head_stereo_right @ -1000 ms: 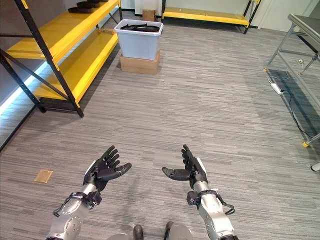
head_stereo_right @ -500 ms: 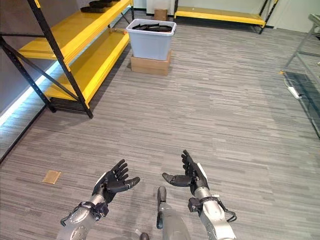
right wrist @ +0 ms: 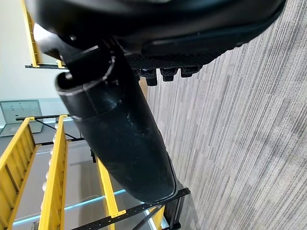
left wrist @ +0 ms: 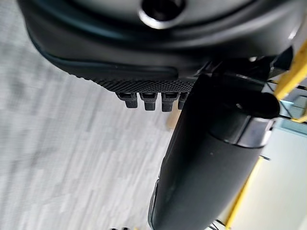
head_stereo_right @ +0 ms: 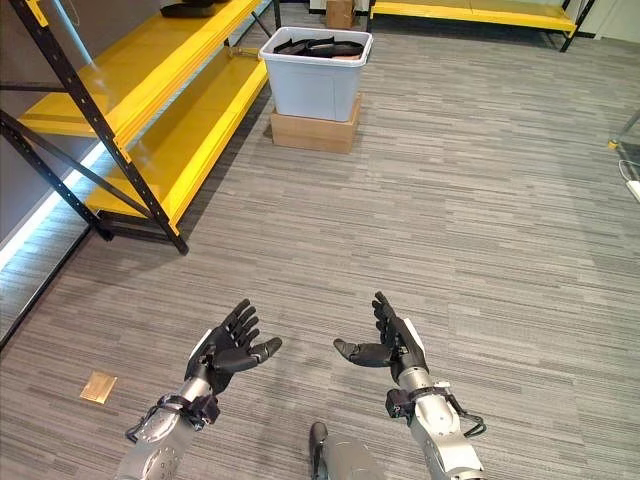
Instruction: Move parts from the plastic box to the shelf.
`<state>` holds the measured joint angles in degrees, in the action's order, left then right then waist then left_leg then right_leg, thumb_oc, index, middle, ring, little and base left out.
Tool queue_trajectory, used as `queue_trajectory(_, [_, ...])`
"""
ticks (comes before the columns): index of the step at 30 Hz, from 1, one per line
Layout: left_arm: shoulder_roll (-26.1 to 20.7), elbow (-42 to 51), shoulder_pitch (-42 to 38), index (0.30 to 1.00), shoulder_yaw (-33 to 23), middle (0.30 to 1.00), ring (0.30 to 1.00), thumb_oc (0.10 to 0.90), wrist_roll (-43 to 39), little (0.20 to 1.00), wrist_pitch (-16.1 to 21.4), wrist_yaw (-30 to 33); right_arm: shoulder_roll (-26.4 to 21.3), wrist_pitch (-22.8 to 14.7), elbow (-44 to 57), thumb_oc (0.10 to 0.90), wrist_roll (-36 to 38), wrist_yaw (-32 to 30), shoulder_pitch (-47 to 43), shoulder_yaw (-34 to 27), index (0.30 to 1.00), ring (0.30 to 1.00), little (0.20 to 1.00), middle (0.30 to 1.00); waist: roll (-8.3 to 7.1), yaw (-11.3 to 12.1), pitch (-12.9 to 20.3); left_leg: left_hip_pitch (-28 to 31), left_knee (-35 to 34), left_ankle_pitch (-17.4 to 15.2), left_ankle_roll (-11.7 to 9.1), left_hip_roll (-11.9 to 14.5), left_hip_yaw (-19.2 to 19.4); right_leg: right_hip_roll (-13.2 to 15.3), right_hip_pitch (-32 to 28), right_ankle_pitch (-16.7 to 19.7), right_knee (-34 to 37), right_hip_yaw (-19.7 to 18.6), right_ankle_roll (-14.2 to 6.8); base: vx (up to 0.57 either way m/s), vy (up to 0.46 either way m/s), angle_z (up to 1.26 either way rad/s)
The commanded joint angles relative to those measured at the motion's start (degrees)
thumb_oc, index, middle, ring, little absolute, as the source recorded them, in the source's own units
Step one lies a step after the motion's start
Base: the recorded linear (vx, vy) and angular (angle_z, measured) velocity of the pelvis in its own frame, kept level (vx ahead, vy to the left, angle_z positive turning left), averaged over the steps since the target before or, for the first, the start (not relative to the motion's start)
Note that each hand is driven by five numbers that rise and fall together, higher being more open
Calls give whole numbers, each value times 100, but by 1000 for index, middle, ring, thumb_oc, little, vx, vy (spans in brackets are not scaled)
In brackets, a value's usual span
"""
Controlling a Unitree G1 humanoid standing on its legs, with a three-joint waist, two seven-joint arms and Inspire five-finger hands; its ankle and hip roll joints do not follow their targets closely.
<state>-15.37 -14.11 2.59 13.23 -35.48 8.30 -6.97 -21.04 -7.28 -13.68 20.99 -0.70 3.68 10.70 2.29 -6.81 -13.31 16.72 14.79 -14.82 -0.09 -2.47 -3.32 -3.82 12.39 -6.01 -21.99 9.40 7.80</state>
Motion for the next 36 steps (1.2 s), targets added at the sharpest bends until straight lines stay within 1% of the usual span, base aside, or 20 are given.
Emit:
queue_trajectory(1, [-140, 569, -145, 1000, 24, 1000, 1000, 900, 61, 1000, 729, -44, 41, -646, 439, 900, 168, 70, -64, -80, 1000, 1000, 1000, 1000, -20, -222, 512, -119, 107, 1054, 186, -496, 42, 96, 70, 574, 883, -161, -766, 187, -88, 10])
queue_trajectory(2, [-131, 547, -205, 1000, 49, 1000, 1000, 900, 64, 1000, 745, -9, 14, -652, 441, 900, 178, 56, -51, -74, 1000, 1000, 1000, 1000, 9, -247, 525, -142, 358, 1251, 100, -524, 22, 69, 16, 565, 948, -183, -737, 223, -113, 12])
queue_trajectory(3, [-120, 539, -302, 1000, 80, 1000, 1000, 900, 134, 1000, 754, 65, -42, -655, 449, 900, 206, 81, -25, -75, 1000, 1000, 1000, 1000, -5, -281, 579, -391, 1017, 1727, -101, -631, 58, 74, -140, 587, 1184, -272, -682, 164, -103, 18])
queue_trajectory(4, [-110, 541, -378, 1000, 109, 1000, 1000, 900, 137, 1000, 717, 79, -87, -667, 453, 900, 199, 58, -10, -65, 1000, 1000, 1000, 1000, -62, -278, 595, -749, 1698, 1931, -237, -666, 249, 139, -309, 576, 1334, -322, -653, 170, -147, 19])
queue_trajectory(5, [-69, 519, -493, 1000, 166, 1000, 1000, 900, 188, 1000, 681, 164, -130, -702, 406, 900, 212, 61, -33, -46, 1000, 1000, 1000, 1000, -230, -234, 567, -1553, 2751, 1835, -301, -653, 681, 311, -615, 534, 1473, -404, -645, 140, -121, 14])
queue_trajectory(8, [-28, 455, -530, 1000, 146, 1000, 1000, 900, 271, 1000, 676, 257, -167, -692, 357, 900, 218, 147, -113, 20, 1000, 1000, 1000, 1000, -308, -140, 503, -2085, 2871, 1464, -144, -374, 950, 328, -864, 409, 1476, -512, -636, 110, -35, -16])
queue_trajectory(10, [-72, 420, -456, 1000, 61, 1000, 1000, 900, 339, 1000, 767, 335, -143, -654, 312, 900, 219, 205, -251, 85, 1000, 1000, 1000, 1000, -400, -25, 402, -2278, 2156, 1093, 162, -89, 1105, 327, -1046, 264, 1403, -645, -625, 127, 40, -30])
queue_trajectory(11, [-94, 412, -428, 1000, 37, 1000, 1000, 900, 349, 1000, 798, 342, -132, -652, 307, 900, 222, 214, -285, 97, 1000, 1000, 1000, 1000, -430, 2, 383, -2324, 1968, 1028, 221, -37, 1128, 337, -1080, 241, 1391, -671, -622, 160, 95, -36])
queue_trajectory(12, [-147, 419, -316, 1000, -72, 1000, 1000, 900, 304, 1000, 869, 310, -98, -628, 314, 900, 249, 217, -392, 124, 1000, 1000, 1000, 1000, -495, 109, 285, -2387, 1308, 955, 271, 104, 1189, 325, -1280, 175, 1400, -772, -629, 159, 112, -36])
queue_trajectory(15, [-200, 436, -116, 1000, -319, 1000, 1000, 900, 325, 1000, 986, 280, -79, -572, 353, 900, 290, 250, -460, 151, 1000, 1000, 1000, 1000, -493, 333, 183, -2481, -296, 1340, 83, 304, 745, 240, -1725, 37, 1532, -1038, -697, 238, 154, -53])
queue_trajectory(16, [-202, 438, -111, 1000, -329, 1000, 1000, 900, 330, 1000, 988, 279, -78, -570, 351, 900, 298, 252, -463, 153, 1000, 1000, 1000, 1000, -493, 344, 184, -2476, -375, 1380, 70, 312, 728, 237, -1737, 42, 1543, -1049, -697, 362, 171, -35])
queue_trajectory(17, [-210, 446, -4, 1000, -493, 1000, 1000, 900, 406, 1000, 1026, 230, -77, -488, 357, 900, 329, 325, -509, 171, 1000, 1000, 1000, 1000, -454, 481, 154, -2574, -1071, 1884, -142, 616, 361, 177, -1961, -57, 1598, -1214, -678, 381, 161, -51])
queue_trajectory(18, [-199, 454, 41, 1000, -584, 1000, 1000, 900, 433, 1000, 1042, 222, -87, -443, 362, 900, 351, 335, -538, 200, 1000, 1000, 1000, 1000, -440, 540, 116, -2583, -1500, 2100, -235, 820, 209, 166, -2092, -136, 1602, -1322, -669, 372, 156, -61])
queue_trajectory(19, [-199, 455, 42, 1000, -585, 1000, 1000, 900, 433, 1000, 1042, 222, -86, -442, 363, 900, 351, 335, -539, 201, 1000, 1000, 1000, 1000, -447, 543, 100, -2549, -1527, 2111, -235, 815, 217, 173, -2113, -142, 1603, -1325, -669, 395, 186, -73])
queue_trajectory(20, [-173, 396, 56, 1000, -704, 1000, 1000, 900, 506, 1000, 1104, 287, -89, -357, 360, 900, 360, 400, -589, 222, 1000, 1000, 1000, 1000, -428, 597, 36, -2622, -1863, 2145, -302, 1057, 41, 229, -2254, -264, 1545, -1474, -691, 365, 207, -48])
queue_trajectory(22, [-166, 311, 30, 1000, -764, 1000, 1000, 900, 587, 1000, 1253, 363, -141, -366, 376, 900, 425, 476, -658, 241, 1000, 1000, 1000, 1000, -361, 585, -23, -2591, -1792, 2087, -335, 1152, 155, 344, -2323, -442, 1404, -1503, -743, 405, 285, -50])
queue_trajectory(26, [-259, 324, -15, 1000, -751, 1000, 1000, 900, 914, 1000, 1265, 509, -110, -473, 437, 900, 603, 428, -658, 222, 1000, 1000, 1000, 1000, -246, 572, -11, -2520, -1408, 2075, -400, 1133, 190, 513, -2217, -670, 1065, -1382, -844, 347, 277, -54])
queue_trajectory(31, [-590, 251, -168, 1000, -629, 1000, 1000, 900, 1434, 1000, 1317, 296, 51, -640, 465, 900, 694, 438, -521, 141, 1000, 1000, 1000, 1000, -242, 628, 193, -2495, -820, 1566, -208, 706, 327, 874, -2168, -711, 872, -937, -1056, 330, 249, -30])
queue_trajectory(34, [-776, 395, -231, 1000, -566, 1000, 1000, 900, 1522, 1000, 1164, -95, 237, -703, 485, 900, 556, 241, -543, 201, 1000, 1000, 1000, 1000, -239, 726, 301, -2441, -628, 1276, 151, 354, 436, 1190, -2103, -463, 415, -686, -1184, 289, 308, -12])
queue_trajectory(36, [-821, 411, -247, 1000, -530, 1000, 1000, 900, 1585, 1000, 1158, -161, 267, -737, 476, 900, 531, 206, -554, 217, 1000, 1000, 1000, 1000, -251, 746, 335, -2416, -644, 1242, 227, 286, 453, 1247, -2070, -305, 255, -650, -1224, 152, 183, 5])
